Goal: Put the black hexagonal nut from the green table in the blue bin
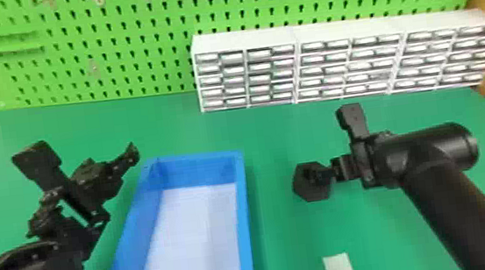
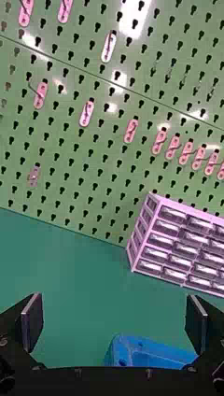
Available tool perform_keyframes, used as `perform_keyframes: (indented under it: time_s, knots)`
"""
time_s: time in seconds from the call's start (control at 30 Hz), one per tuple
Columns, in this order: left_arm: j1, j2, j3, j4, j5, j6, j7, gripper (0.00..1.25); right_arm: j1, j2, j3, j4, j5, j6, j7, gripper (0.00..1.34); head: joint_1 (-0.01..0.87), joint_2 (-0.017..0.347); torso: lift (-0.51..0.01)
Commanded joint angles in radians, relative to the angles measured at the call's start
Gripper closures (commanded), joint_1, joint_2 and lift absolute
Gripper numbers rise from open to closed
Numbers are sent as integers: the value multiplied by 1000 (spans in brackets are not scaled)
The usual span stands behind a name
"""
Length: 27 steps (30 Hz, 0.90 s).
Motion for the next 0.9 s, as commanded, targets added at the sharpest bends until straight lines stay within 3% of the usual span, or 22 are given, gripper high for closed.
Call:
perform_keyframes:
  time_s: [0.0, 0.57, 0.7, 0.8, 0.87]
  knots:
    - [0, 0, 0, 0, -1, 0, 0, 127, 2, 0, 0, 4, 5, 0, 0, 213, 666, 32, -100]
    - [0, 0, 0, 0, -1, 0, 0, 127, 9, -2, -5, 10, 5, 0, 0, 236, 666, 32, -100]
    - [0, 0, 0, 0, -1, 0, 0, 127, 8, -3, -6, 10, 6, 0, 0, 384, 666, 32, -100]
    - [0, 0, 0, 0, -1, 0, 0, 127, 9, -3, -8, 10, 8, 0, 0, 667, 666, 32, -100]
    - [0, 0, 0, 0, -1, 0, 0, 127, 8, -3, -8, 10, 11, 0, 0, 743, 666, 32, -100]
